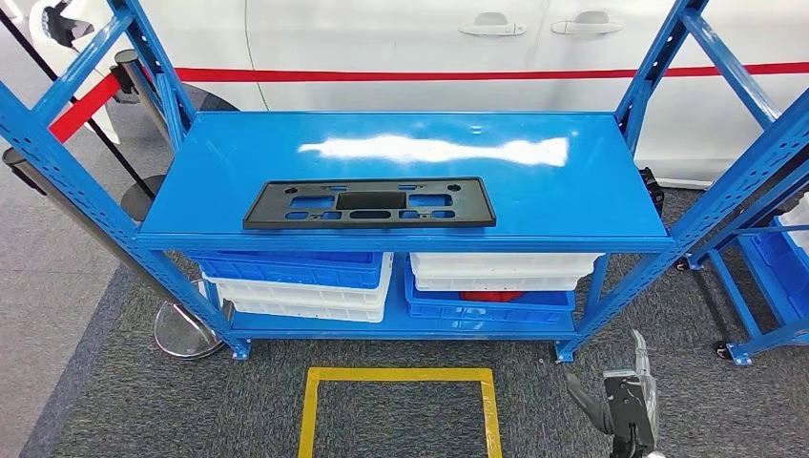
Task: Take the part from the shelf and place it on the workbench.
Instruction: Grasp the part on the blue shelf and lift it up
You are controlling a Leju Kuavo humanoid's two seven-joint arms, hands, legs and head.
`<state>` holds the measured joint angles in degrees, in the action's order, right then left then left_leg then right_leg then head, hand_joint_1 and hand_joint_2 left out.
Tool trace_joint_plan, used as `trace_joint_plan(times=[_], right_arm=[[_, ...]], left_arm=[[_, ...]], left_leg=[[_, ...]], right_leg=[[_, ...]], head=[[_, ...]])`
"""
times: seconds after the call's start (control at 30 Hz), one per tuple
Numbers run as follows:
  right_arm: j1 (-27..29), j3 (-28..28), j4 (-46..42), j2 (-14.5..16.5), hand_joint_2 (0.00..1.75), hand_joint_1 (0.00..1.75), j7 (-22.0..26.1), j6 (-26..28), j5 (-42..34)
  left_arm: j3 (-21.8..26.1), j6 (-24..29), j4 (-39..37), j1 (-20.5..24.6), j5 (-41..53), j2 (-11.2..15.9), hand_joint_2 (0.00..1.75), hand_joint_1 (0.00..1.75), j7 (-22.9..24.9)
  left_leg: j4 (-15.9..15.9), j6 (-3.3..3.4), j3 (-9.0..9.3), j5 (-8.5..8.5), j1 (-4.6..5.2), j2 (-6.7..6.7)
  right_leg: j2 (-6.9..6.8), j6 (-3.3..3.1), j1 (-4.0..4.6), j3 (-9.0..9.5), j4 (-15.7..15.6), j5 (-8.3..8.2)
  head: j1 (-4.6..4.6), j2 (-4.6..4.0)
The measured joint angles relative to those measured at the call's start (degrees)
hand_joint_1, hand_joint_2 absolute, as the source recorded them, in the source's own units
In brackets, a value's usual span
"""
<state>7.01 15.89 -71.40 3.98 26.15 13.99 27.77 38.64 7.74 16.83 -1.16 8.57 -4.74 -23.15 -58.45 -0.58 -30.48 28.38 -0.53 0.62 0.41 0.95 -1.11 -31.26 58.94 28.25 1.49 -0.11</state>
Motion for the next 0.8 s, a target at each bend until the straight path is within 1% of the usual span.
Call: trace_joint_plan(times=[0.1,0.27,0.33,0.4,0.43,0.47,0.53,0.57,0.6,0.63,0.67,0.7,0.73,0.77,0.8], right_arm=[[0.10,-4.26,-4.96,-1.00,1.75,0.00,0.58,1.53,1.14],[0.04,-11.87,-12.36,-2.54,1.75,0.00,0.95,3.91,3.64],[-0.15,-15.00,-14.99,-2.98,1.75,0.00,0.84,4.63,4.53],[-0.65,-18.33,-17.38,-3.62,1.75,0.00,0.54,4.97,5.16],[-1.09,-20.02,-18.38,-3.96,1.75,0.00,0.35,4.95,5.32],[-1.57,-21.83,-19.30,-4.34,1.75,0.00,0.15,4.79,5.42],[-2.46,-25.55,-20.80,-4.90,1.75,0.00,-0.26,4.28,5.45],[-2.82,-27.45,-21.47,-5.15,1.75,0.00,-0.48,3.92,5.45],[-3.23,-29.35,-22.12,-5.37,1.75,0.00,-0.68,3.58,5.45],[-3.70,-31.12,-22.75,-5.54,1.75,0.00,-0.87,3.25,5.44],[-4.25,-32.93,-23.45,-5.71,1.75,0.00,-1.08,2.87,5.43],[-4.91,-34.76,-24.15,-5.88,1.75,0.00,-1.25,2.52,5.41],[-5.55,-36.60,-24.84,-6.01,1.75,0.00,-1.41,2.15,5.38],[-6.13,-38.54,-25.55,-6.14,1.75,0.00,-1.61,1.75,5.33],[-6.64,-40.46,-26.27,-6.29,1.75,0.00,-1.81,1.40,5.28]], left_arm=[[1.08,0.02,-0.20,0.23,0.81,-0.22,0.00,0.00,-0.72],[2.92,-0.24,-0.54,0.57,2.22,-0.42,0.00,0.00,-2.03],[3.71,-0.35,-0.63,0.66,2.77,-0.53,0.00,0.00,-2.55],[4.60,-0.49,-0.72,0.78,3.39,-0.84,0.00,0.00,-3.09],[5.02,-0.57,-0.77,0.84,3.69,-1.02,0.00,0.00,-3.34],[5.50,-0.69,-0.84,0.92,4.04,-1.19,0.00,0.00,-3.58],[6.52,-0.93,-0.99,1.07,4.72,-1.45,0.00,0.00,-4.00],[7.06,-1.08,-1.06,1.13,5.05,-1.56,0.00,0.00,-4.21],[7.59,-1.20,-1.14,1.19,5.39,-1.69,0.00,0.00,-4.40],[8.06,-1.28,-1.22,1.23,5.70,-1.84,0.00,0.00,-4.59],[8.58,-1.36,-1.31,1.27,6.03,-1.98,0.00,0.00,-4.78],[9.12,-1.41,-1.39,1.29,6.39,-2.14,0.00,0.00,-4.98],[9.64,-1.44,-1.45,1.35,6.71,-2.25,0.00,0.00,-5.17],[10.21,-1.48,-1.50,1.43,7.08,-2.32,0.00,0.00,-5.40],[10.74,-1.52,-1.55,1.50,7.42,-2.39,0.00,0.00,-5.60]], left_leg=[[-0.07,0.03,-0.01,0.02,0.03,0.00],[-0.43,0.57,-0.26,0.16,0.21,0.03],[-0.29,0.95,-0.31,0.06,0.35,0.03],[0.82,1.61,0.19,-0.65,0.02,-0.04],[1.46,1.95,0.47,-1.06,-0.16,-0.13],[1.91,2.20,0.70,-1.38,-0.33,-0.22],[2.04,2.37,0.65,-1.49,-0.26,-0.32],[2.00,2.34,0.63,-1.45,-0.26,-0.29],[1.93,2.25,0.68,-1.35,-0.29,-0.24],[1.82,2.08,0.80,-1.19,-0.35,-0.18],[1.64,1.81,0.96,-0.96,-0.44,-0.11],[1.37,1.42,0.98,-0.62,-0.49,-0.04],[0.92,0.98,0.90,-0.26,-0.44,0.00],[0.58,0.55,0.73,0.01,-0.36,0.03],[0.39,0.15,0.50,0.16,-0.27,0.04]], right_leg=[[0.00,0.03,-0.05,0.01,-0.04,-0.03],[-0.03,0.40,-0.46,0.01,-0.17,-0.17],[-0.04,0.73,-0.56,0.08,-0.42,-0.33],[-0.13,1.09,-0.53,0.01,-0.15,-0.06],[-0.18,1.18,-0.45,-0.57,1.13,0.81],[-0.24,1.22,-0.40,-1.80,3.68,2.29],[-0.26,1.33,-0.36,-5.57,11.01,5.64],[-0.27,1.42,-0.39,-7.18,13.95,6.40],[-0.29,1.52,-0.47,-7.89,14.87,5.90],[-0.31,1.59,-0.59,-7.61,13.80,4.41],[-0.34,1.67,-0.74,-6.33,10.71,2.14],[-0.34,1.72,-0.86,-4.64,6.93,0.26],[-0.30,1.55,-0.82,-3.31,3.81,-0.92],[-0.25,1.26,-0.76,-2.51,1.69,-1.49],[-0.19,0.84,-0.59,-2.33,0.93,-1.34]], head=[[0.01,0.00],[0.02,0.00],[0.03,0.00],[-0.01,0.00],[-0.08,0.00],[-0.14,0.00],[-0.21,0.00],[-0.21,0.00],[-0.22,0.00],[-0.22,0.00],[-0.22,0.00],[-0.24,0.00],[-0.26,0.00],[-0.26,0.00],[-0.25,0.00]])
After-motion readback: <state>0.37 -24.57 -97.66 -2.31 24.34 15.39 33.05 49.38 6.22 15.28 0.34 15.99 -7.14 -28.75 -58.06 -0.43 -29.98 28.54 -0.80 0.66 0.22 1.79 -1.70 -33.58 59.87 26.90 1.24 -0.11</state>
